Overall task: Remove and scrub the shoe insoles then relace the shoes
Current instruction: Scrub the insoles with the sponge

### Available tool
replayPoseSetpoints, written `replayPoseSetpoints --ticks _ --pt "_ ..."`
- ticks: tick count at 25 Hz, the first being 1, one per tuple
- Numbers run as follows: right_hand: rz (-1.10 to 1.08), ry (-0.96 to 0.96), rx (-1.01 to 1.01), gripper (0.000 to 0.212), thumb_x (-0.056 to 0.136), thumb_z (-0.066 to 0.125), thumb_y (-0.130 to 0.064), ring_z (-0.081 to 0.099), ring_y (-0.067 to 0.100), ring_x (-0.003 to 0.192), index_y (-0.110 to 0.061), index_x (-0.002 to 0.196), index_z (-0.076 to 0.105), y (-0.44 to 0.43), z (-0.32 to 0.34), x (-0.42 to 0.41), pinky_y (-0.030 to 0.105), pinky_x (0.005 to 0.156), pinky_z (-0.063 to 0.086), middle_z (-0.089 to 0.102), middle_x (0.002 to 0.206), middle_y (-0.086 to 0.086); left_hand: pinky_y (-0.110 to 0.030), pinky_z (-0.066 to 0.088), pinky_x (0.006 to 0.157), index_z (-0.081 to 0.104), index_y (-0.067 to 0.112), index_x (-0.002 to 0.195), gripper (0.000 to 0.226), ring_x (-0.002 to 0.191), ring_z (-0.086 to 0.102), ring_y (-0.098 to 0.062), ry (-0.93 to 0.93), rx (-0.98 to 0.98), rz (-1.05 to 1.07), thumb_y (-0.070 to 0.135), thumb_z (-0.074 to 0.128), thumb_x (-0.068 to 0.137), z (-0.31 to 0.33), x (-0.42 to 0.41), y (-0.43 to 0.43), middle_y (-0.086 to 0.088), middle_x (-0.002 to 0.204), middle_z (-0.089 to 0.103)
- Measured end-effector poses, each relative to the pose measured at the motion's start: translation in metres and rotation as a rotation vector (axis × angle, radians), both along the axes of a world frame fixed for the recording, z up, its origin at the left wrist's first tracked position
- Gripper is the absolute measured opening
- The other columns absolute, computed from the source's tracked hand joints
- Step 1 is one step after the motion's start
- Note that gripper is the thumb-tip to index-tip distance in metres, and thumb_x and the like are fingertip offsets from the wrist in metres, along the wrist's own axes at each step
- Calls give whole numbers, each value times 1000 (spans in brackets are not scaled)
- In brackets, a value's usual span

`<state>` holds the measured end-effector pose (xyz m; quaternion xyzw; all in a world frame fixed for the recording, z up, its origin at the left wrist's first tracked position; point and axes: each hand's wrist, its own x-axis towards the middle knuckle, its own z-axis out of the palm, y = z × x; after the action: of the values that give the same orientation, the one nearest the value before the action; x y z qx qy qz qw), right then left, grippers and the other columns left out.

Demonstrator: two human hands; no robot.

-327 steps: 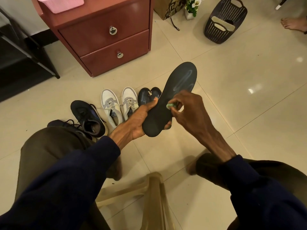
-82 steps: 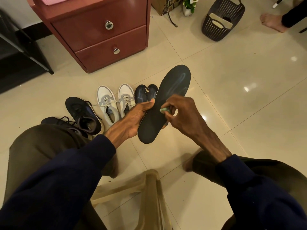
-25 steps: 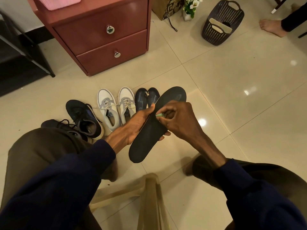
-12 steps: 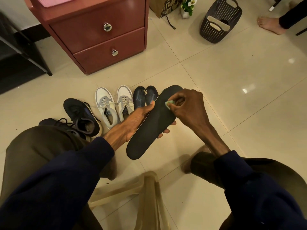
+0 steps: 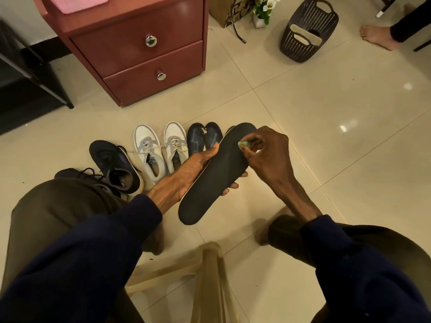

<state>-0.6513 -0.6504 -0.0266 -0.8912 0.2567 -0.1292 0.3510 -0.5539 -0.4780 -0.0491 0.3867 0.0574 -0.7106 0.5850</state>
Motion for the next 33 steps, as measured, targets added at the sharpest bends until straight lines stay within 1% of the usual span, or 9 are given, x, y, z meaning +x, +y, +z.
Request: replayPoseSetpoints --ticks 4,9,14,19,21,23,25,29,33 --pt "304 34 120 10 83 82 -12 64 8 79 -12 93 79 23 4 4 12 71 53 68 91 -2 -41 53 76 63 6 134 68 94 68 -39 -30 34 40 62 42 103 -6 2 2 -26 120 67" --pt "-20 -23 -67 9 86 80 -15 64 12 79 -11 93 78 -2 -2 6 14 70 51 70 91 2 -41 51 82 55 4 144 74 102 64 -35 -11 -21 -19 63 35 105 -3 0 0 -25 136 61" --pt "338 69 150 11 84 83 -15 64 6 80 -13 94 78 16 8 6 11 69 53 70 94 -1 -43 54 80 57 6 142 71 101 66 -42 -70 49 18 63 43 102 -8 0 3 -30 135 60" --pt "-18 -17 -71 11 86 81 -15 63 11 80 -8 94 77 -3 -3 7 11 74 51 73 93 7 -60 27 119 48 10 151 84 141 37 -49 -78 90 -69 72 53 95 -16 6 9 -28 153 45" --pt "156 7 15 9 86 80 -13 64 9 81 -10 94 78 7 -1 6 16 74 56 71 93 4 -59 38 110 53 9 146 77 131 48 -50 -109 121 -51 68 52 97 -13 4 8 -31 145 52" --pt "361 97 186 9 84 82 -12 65 7 79 -13 93 79 19 8 4 14 69 54 69 90 -3 -48 52 88 58 5 140 70 107 63 -45 -110 114 12 62 47 101 -13 2 6 -30 131 62" --pt "307 92 119 8 83 83 -16 64 6 75 -14 90 79 14 10 6 13 66 52 67 87 -6 -42 54 78 60 4 139 69 98 67 -40 -72 73 36 60 41 104 -11 1 3 -29 127 64" --pt "-44 22 -83 7 85 80 -15 65 13 77 -12 91 78 -5 0 5 18 68 53 70 88 1 -41 53 80 53 1 145 75 102 63 -36 -31 12 -1 62 35 105 -7 2 1 -26 133 61" --pt "342 101 142 7 84 81 -8 65 9 72 -11 90 78 25 10 2 21 59 56 68 89 -1 -43 53 76 60 2 137 68 92 68 -41 -87 67 47 59 42 105 -13 3 4 -28 118 67"
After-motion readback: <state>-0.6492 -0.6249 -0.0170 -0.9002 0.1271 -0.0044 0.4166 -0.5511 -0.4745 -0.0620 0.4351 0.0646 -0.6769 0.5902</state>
